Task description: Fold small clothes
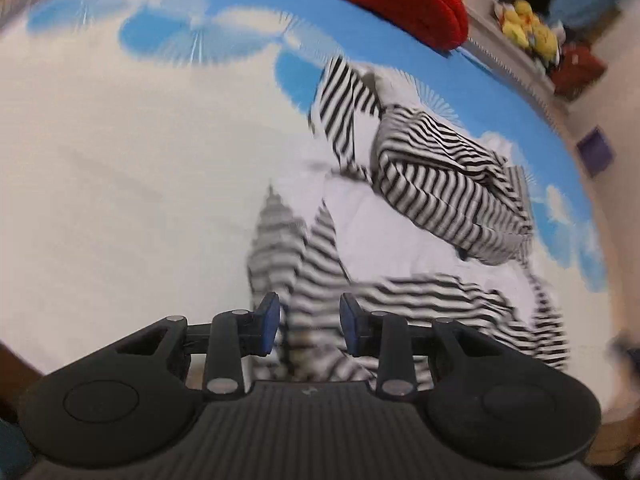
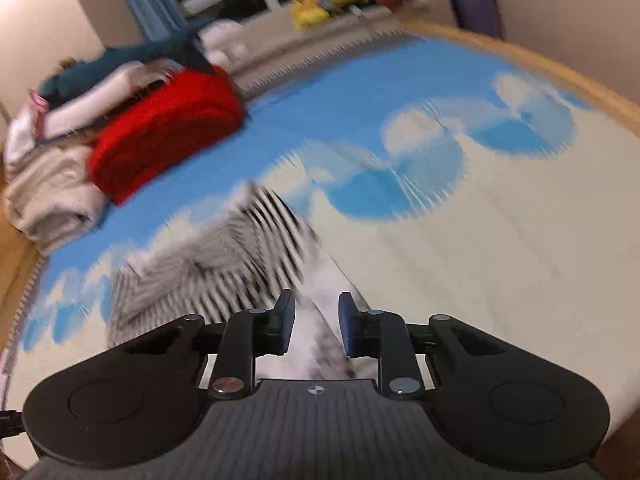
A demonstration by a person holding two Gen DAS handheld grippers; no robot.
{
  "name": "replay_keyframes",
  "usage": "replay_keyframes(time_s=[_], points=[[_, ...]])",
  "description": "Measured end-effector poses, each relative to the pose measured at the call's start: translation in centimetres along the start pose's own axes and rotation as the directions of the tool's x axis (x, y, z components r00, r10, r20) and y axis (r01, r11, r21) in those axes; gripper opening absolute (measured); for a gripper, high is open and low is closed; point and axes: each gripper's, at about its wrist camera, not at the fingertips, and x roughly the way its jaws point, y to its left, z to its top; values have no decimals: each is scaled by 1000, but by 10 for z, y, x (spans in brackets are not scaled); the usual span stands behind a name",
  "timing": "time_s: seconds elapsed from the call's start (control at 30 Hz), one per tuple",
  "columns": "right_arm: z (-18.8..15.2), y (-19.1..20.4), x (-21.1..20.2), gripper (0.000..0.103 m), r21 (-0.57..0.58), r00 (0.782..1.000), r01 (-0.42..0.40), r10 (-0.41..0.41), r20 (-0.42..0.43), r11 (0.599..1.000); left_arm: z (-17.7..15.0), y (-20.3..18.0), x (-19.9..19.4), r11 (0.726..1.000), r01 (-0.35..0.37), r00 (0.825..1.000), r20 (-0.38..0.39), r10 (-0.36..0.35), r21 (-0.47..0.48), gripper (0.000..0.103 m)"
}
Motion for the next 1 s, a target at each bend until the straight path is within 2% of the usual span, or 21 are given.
replay_keyframes(time_s=[0.07, 0.1, 0.13, 0.2, 0.23, 0.33, 0.4, 0.63, 0.77, 0.8, 0.87, 0.93, 1.0], points=[[-15, -15, 14, 27, 67, 992, 5, 4, -126, 998, -10, 10, 9, 999, -3, 999, -37, 2, -46, 37], [-19, -20, 18, 27, 100, 989, -18, 32, -144, 995, -13, 13, 13, 998, -14, 999, -49, 11, -58, 37], [-23, -22, 20, 31, 102, 989, -26, 41, -143, 994, -16, 15, 18, 998, -23, 998, -65, 18, -65, 38], [-35, -24, 27, 44, 43, 987, 28, -21, -161, 999, -21, 18, 27, 997, -26, 995, -93, 19, -69, 46], [-41, -26, 33, 46, 28, 978, 73, -67, -196, 997, -25, 19, 32, 997, -26, 994, -104, 19, -69, 47], [-57, -36, 43, 45, 80, 972, 73, -52, -231, 994, -35, 27, 42, 993, -74, 990, -125, 62, -95, 47], [-68, -43, 56, 46, 95, 955, 122, -90, -284, 988, -38, 31, 45, 990, -76, 990, -128, 61, -119, 47], [-85, -35, 68, 47, 52, 951, 140, -119, -287, 989, -35, 35, 49, 985, -82, 988, -142, 60, -155, 47], [-86, -32, 64, 46, 54, 954, 119, -99, -283, 991, -34, 34, 51, 982, -88, 988, -139, 65, -166, 46], [-83, -30, 67, 45, 55, 954, 114, -94, -283, 992, -34, 33, 51, 983, -85, 988, -141, 63, -163, 45], [-82, -28, 72, 31, 57, 955, 98, -78, -287, 994, -34, 32, 53, 985, -82, 988, -144, 60, -155, 44], [-82, -27, 72, 17, 52, 956, 84, -66, -285, 995, -35, 31, 55, 986, -75, 988, -148, 52, -148, 33], [-81, -24, 72, 4, 45, 960, 72, -57, -275, 996, -36, 28, 57, 989, -54, 988, -154, 33, -134, 7]])
